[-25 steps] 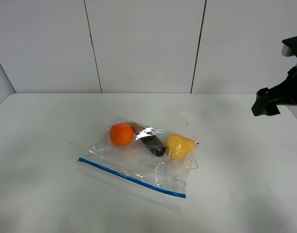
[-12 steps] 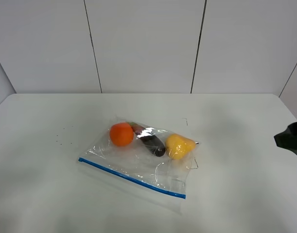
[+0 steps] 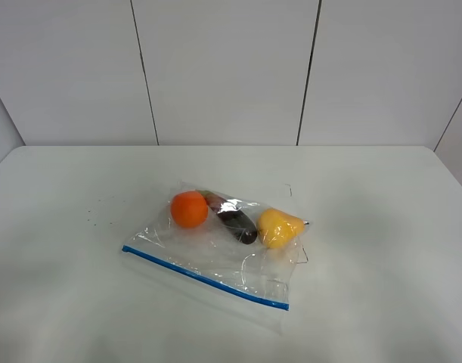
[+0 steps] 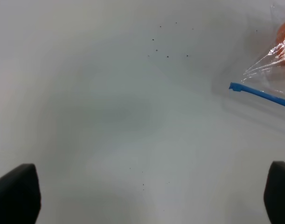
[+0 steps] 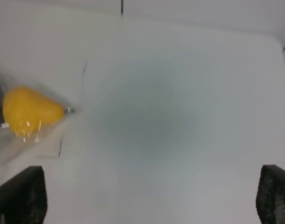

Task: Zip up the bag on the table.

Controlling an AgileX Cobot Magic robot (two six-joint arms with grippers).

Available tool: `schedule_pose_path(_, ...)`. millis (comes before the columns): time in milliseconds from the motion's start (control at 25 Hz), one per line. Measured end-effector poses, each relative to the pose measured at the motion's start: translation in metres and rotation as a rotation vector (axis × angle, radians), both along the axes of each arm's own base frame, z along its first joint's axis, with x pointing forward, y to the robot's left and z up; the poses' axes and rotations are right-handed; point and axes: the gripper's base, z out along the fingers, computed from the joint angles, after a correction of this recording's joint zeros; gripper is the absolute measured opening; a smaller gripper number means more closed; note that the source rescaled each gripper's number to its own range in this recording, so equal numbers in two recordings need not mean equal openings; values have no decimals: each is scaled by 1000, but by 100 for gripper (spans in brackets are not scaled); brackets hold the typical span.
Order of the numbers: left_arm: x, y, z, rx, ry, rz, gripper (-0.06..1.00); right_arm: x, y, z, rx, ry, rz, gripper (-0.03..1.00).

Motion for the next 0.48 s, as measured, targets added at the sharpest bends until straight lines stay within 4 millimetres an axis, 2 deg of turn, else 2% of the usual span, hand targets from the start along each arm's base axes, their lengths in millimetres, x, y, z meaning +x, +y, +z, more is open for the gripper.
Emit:
schedule_pose_path(320,0,0,0,0,0,0,100,-44,-2,-3,64,-180,-23,100)
schedule_pose_path(480,0,0,0,0,0,0,100,-52,-4,-14,97,-167,-53,100)
